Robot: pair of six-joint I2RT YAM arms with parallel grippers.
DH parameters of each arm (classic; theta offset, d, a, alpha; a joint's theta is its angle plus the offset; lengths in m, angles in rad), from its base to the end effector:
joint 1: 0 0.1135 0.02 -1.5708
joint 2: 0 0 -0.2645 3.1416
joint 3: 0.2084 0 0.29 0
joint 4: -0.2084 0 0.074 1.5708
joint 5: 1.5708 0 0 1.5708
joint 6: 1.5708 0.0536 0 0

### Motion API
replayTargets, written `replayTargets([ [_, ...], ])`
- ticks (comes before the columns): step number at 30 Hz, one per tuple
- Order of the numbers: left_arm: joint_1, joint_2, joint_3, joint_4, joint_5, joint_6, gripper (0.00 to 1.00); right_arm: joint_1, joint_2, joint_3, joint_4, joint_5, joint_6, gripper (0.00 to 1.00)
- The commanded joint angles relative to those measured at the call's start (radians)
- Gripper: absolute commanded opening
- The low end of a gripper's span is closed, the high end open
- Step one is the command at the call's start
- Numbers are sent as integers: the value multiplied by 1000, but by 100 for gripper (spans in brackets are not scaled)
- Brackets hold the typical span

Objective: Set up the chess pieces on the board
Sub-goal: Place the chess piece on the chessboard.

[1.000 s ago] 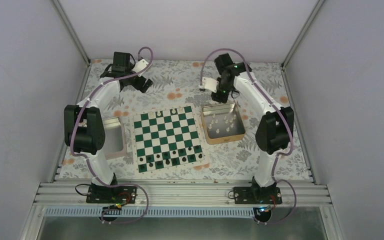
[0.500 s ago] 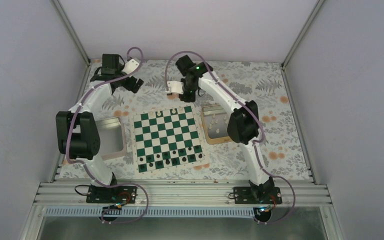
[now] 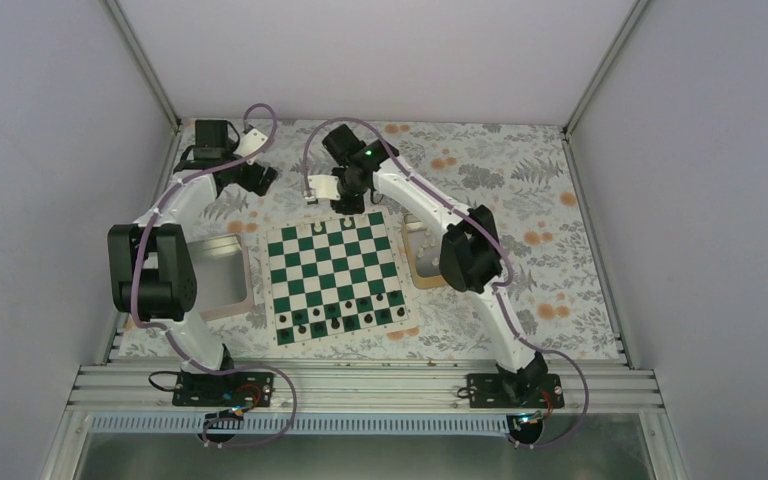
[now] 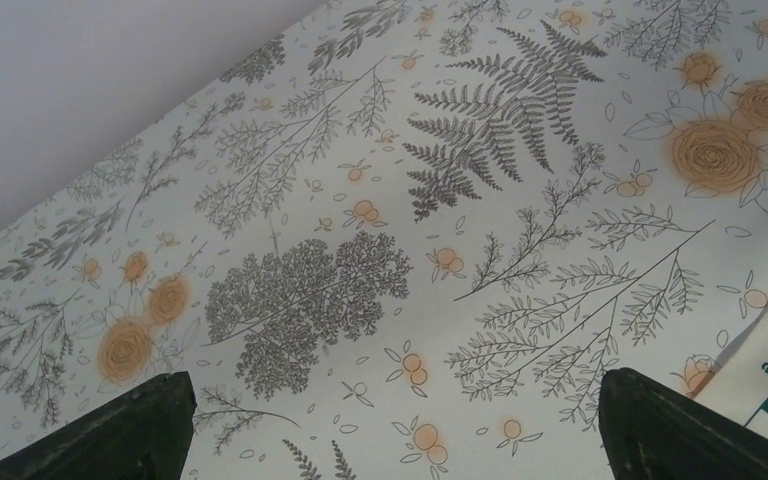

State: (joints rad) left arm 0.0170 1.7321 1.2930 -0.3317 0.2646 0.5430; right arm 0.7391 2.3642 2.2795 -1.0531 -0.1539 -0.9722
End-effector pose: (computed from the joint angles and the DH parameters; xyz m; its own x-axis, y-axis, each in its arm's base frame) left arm 0.4352 -0.0066 0.2207 -0.5080 0.4902 -0.7083 0.5065 0.8351 0.2147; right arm 0.4006 0.3763 0.2196 0.2112 -0.9121 -0.3514 -0.9561 -0.1180 -0.2682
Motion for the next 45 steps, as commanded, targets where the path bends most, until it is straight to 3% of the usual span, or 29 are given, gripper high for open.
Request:
replayTargets([
  [1, 16, -36, -16, 31, 27, 13, 100, 19, 46, 33, 43, -23, -19, 7],
  [32, 26, -30, -58, 52, 58, 11, 100, 25, 135, 33, 38, -13, -35, 8],
  [45, 26, -26, -60, 54, 59, 10, 100, 20, 128, 26, 30, -9, -35, 21],
])
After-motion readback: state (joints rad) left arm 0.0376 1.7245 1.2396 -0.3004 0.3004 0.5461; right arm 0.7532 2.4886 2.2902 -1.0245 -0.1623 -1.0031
